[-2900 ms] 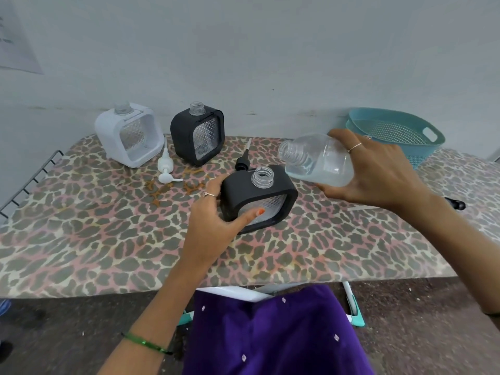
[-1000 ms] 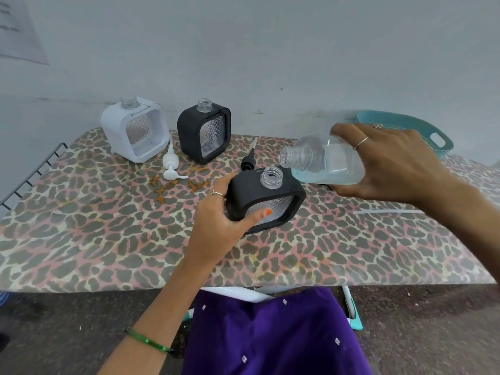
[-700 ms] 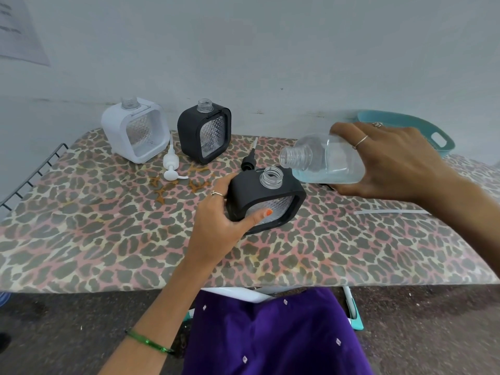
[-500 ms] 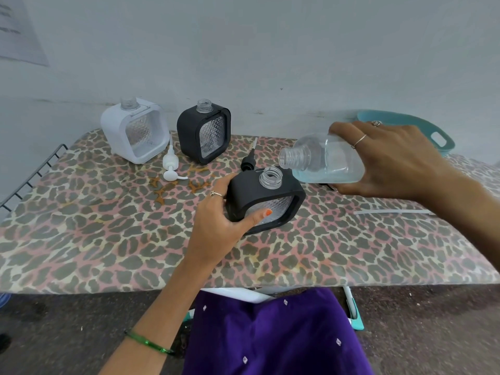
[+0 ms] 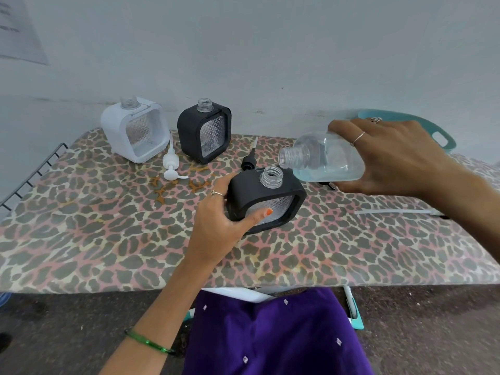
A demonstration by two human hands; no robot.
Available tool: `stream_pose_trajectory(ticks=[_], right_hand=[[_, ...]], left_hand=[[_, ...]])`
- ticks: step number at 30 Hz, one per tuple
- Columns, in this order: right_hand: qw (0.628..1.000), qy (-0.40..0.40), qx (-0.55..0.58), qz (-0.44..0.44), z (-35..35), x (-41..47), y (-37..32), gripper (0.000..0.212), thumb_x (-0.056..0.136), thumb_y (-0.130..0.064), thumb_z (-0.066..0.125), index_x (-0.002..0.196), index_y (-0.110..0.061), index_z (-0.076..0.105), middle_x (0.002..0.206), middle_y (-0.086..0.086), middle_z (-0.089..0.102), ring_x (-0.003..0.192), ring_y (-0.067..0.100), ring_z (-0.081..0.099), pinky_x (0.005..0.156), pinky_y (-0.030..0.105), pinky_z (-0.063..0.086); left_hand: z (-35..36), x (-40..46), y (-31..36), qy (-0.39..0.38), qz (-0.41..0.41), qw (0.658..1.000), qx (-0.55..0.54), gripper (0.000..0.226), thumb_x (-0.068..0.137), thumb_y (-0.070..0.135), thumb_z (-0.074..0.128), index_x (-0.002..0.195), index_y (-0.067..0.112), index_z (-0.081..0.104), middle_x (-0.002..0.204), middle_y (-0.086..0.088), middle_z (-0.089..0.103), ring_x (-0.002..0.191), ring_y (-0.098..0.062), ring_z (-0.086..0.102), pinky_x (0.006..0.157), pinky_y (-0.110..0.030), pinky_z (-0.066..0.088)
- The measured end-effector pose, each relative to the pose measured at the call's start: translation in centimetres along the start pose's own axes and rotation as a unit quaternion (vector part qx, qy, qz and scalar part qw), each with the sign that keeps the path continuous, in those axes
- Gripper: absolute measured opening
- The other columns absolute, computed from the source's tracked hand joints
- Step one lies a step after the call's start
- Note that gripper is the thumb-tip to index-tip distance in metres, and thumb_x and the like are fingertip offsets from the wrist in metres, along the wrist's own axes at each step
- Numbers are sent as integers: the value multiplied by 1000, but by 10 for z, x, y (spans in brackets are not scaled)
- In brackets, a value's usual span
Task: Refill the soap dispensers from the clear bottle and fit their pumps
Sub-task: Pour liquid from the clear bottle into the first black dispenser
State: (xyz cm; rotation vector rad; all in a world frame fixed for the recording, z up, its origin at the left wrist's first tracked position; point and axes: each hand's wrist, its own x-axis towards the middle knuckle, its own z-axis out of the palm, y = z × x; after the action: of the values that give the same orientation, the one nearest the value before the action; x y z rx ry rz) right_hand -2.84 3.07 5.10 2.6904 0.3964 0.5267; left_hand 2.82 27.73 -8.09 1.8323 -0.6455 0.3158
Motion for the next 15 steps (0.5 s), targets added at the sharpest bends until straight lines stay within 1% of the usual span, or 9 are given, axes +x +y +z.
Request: stream_pose_trajectory(ticks=[2, 4, 6, 10, 12, 15], right_hand=[[1000, -1, -1, -1, 0, 0, 0, 81, 63, -61, 72, 123, -17, 39, 90, 11, 66, 73, 35, 65, 47, 34, 48], [1000, 0, -1, 0, -1, 0, 1, 81, 63, -61, 72, 123, -18, 39, 89, 11, 65, 73, 35, 64, 47, 35, 48], [1000, 1, -2, -1, -2, 0, 2, 81, 63, -60, 73, 123, -18, 38, 89, 11, 65, 73, 35, 65, 48, 35, 49], [1000, -5, -7, -1, -2, 1, 2, 83, 63, -60, 74, 124, -17, 37, 91, 11, 65, 73, 35, 65, 49, 36, 50], [1000, -6, -9, 0, -2, 2, 2, 84, 62, -60, 75, 124, -17, 38, 92, 11, 66, 72, 35, 65, 48, 35, 50], [1000, -2, -8, -2, -3, 1, 2, 83, 62, -59, 76, 123, -17, 39, 90, 11, 66, 70, 34, 65, 48, 34, 49]], left_hand=[[0, 0, -1, 2, 3, 1000, 6, 71, 69, 49, 77, 122, 10, 53, 98, 18, 58, 90, 17, 54, 74, -2, 42], [0, 0, -1, 2, 2, 1000, 8, 71, 68, 52, 77, 122, 13, 52, 99, 19, 58, 91, 16, 54, 75, -2, 42], [0, 0, 0, 3, -1, 1000, 7, 68, 68, 49, 77, 121, 15, 52, 99, 24, 55, 90, 16, 54, 75, -2, 42], [0, 0, 0, 0, 0, 1000, 3, 68, 69, 46, 77, 122, 11, 53, 99, 25, 55, 89, 17, 55, 73, -1, 41], [0, 0, -1, -2, -2, 1000, 2, 69, 69, 49, 76, 122, 11, 53, 98, 24, 57, 88, 15, 56, 72, -2, 43], [0, 0, -2, -1, -2, 1000, 4, 70, 68, 47, 79, 123, 11, 53, 96, 16, 61, 88, 14, 56, 73, -3, 44]])
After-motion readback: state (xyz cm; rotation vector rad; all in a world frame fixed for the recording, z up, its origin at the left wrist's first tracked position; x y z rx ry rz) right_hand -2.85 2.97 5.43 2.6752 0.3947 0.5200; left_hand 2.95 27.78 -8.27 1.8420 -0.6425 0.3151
